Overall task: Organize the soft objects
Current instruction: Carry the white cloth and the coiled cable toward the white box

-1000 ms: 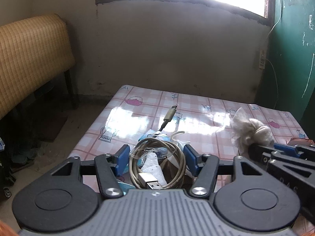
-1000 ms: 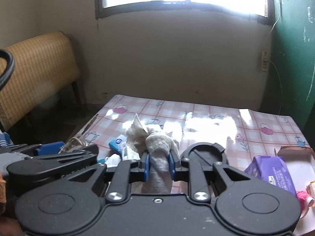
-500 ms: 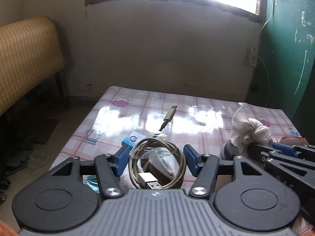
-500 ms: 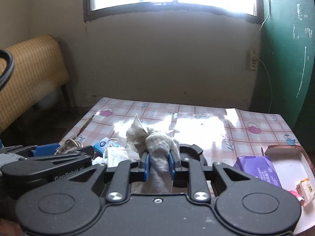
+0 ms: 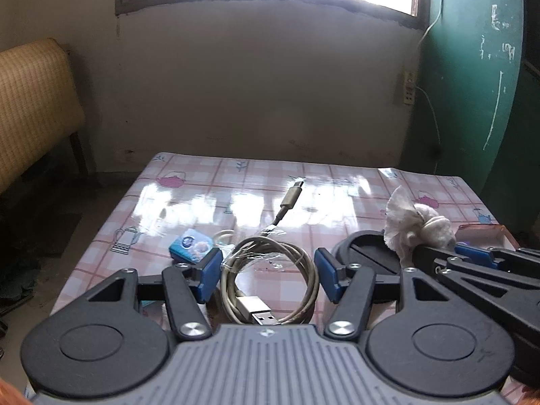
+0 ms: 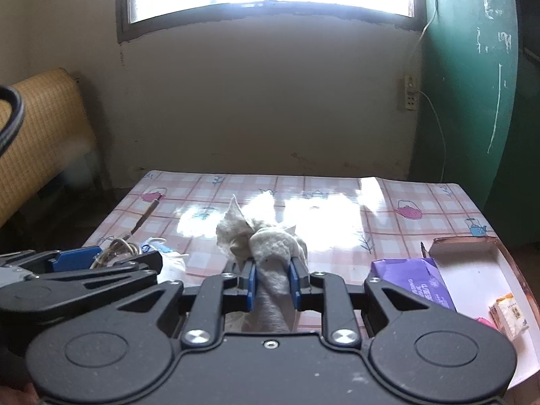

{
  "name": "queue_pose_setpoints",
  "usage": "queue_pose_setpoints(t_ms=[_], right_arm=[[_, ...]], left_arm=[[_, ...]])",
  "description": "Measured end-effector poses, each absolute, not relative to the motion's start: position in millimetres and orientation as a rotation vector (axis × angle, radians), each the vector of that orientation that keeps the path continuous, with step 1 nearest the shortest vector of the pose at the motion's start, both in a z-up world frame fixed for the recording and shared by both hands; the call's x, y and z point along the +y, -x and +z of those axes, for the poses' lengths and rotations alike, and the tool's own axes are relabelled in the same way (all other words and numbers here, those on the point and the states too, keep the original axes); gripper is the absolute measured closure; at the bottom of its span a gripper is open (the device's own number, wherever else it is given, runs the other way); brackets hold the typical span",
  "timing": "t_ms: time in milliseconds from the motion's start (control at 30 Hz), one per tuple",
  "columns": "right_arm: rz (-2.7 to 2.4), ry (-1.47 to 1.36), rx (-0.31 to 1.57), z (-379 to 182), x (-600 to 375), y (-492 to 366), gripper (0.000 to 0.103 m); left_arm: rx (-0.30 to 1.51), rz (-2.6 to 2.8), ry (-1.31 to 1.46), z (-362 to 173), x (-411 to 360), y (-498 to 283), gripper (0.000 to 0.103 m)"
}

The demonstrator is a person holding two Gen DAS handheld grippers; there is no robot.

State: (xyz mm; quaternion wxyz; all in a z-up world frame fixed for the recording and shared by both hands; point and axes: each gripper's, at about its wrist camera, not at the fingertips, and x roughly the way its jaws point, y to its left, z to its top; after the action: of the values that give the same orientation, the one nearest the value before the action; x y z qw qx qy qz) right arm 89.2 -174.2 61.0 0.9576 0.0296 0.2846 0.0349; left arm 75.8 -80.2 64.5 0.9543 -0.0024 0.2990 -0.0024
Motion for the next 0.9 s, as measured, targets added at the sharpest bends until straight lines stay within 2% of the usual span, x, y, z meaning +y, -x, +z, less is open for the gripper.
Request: queue_pose_setpoints(t_ms=[900], right_arm=[[-0.017, -0.102, 0.589, 57, -227, -91, 0.078]], left_arm=[[0.605, -0.091, -0.05, 65, -130, -83, 0.042]])
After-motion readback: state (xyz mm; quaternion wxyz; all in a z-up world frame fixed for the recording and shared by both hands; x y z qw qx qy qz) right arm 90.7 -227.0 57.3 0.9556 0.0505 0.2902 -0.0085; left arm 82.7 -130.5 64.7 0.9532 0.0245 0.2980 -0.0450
